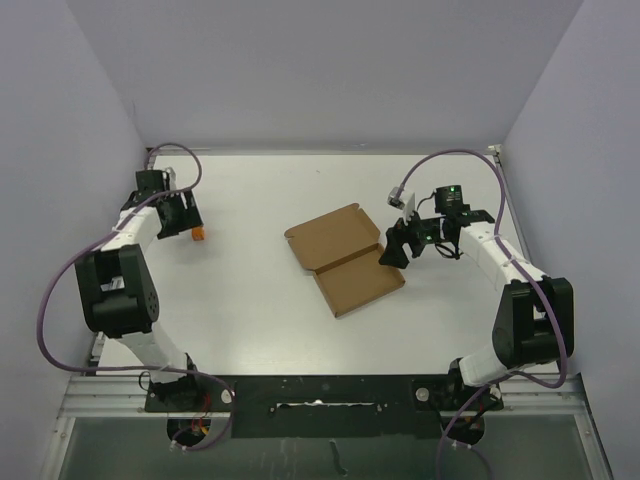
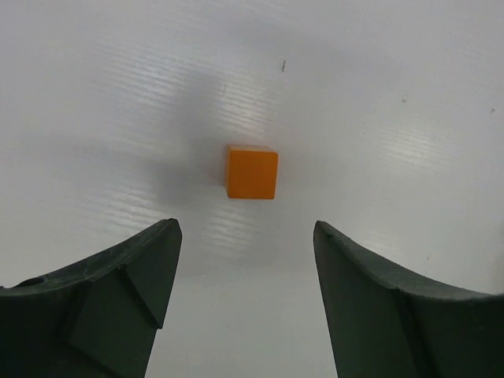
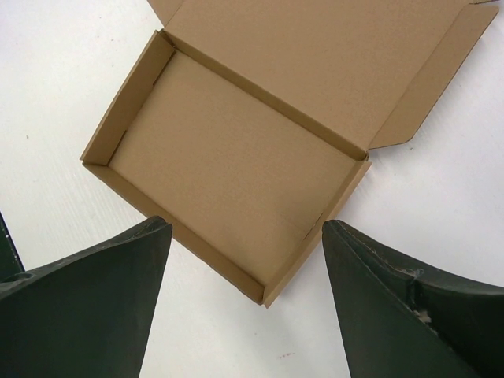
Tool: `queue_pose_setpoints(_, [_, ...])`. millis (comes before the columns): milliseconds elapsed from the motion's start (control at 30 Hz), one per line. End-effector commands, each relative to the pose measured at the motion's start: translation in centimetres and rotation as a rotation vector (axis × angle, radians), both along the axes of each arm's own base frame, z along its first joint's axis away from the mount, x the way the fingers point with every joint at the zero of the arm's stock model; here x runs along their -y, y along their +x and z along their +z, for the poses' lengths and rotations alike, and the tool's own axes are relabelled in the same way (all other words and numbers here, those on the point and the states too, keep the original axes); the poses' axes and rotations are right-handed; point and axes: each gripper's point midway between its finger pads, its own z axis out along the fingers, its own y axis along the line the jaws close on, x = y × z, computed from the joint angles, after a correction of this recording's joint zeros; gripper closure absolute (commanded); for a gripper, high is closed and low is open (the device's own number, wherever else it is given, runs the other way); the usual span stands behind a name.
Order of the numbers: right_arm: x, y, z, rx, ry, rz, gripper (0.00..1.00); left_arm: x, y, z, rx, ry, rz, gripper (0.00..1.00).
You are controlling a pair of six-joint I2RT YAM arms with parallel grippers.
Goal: Fold the paper box
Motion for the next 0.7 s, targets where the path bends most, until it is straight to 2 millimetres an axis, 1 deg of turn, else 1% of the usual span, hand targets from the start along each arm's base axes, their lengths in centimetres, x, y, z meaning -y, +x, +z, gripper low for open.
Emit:
queue_pose_setpoints(0, [-0.5,0.5,1.6,0.048,0.029,0.022,0.21,-0.2,2.1,-0.6,-0.039,0.065,-0.023,0.33])
queue_pose_setpoints(100, [-0.5,0.5,1.5,0.046,0.028,0.022,0.21,0.1,2.8,-1.6,-0.081,0.122,-0.037,0.33])
queue_pose_setpoints(167, [-0.4,0.6,1.3,0.042,0.026,0.022,0.20,0.0,3.2,-2.1,-0.102,0.154,-0.031,0.33])
queue_pose_setpoints(233, [-0.5,0.6,1.2,0.040,0.024,0.023,0.21,-0.1,3.4,-2.8,-0.125,0.159,-0.029,0.39])
queue_pose_setpoints(333, [-0.4,0.6,1.1,0.036,0.021,0.024,0.21,-0.1,3.4,-3.7,-0.150,0.156,-0.027,0.42])
queue_pose_setpoints(400, [-0.4,0.7,1.0,0.033,0.019,0.023,0.20,0.2,3.3,-4.2,-0.162,0.153,-0.033,0.48])
queue_pose_setpoints(467, [-0.4,0.6,0.9,0.030,0.019,0.024,0.21,0.4,3.3,-4.5,-0.169,0.152,-0.038,0.49])
queue_pose_setpoints(500, [-0.4,0.6,0.9,0.029,0.019,0.024,0.20,0.5,3.3,-4.6,-0.173,0.152,-0.040,0.52])
queue_pose_setpoints(600, [-0.4,0.6,0.9,0.029,0.020,0.024,0.20,0.6,3.2,-4.7,-0.176,0.148,-0.039,0.66])
queue_pose_setpoints(667, [-0.4,0.6,1.0,0.032,0.019,0.026,0.21,0.6,3.2,-4.6,-0.174,0.150,-0.037,0.71])
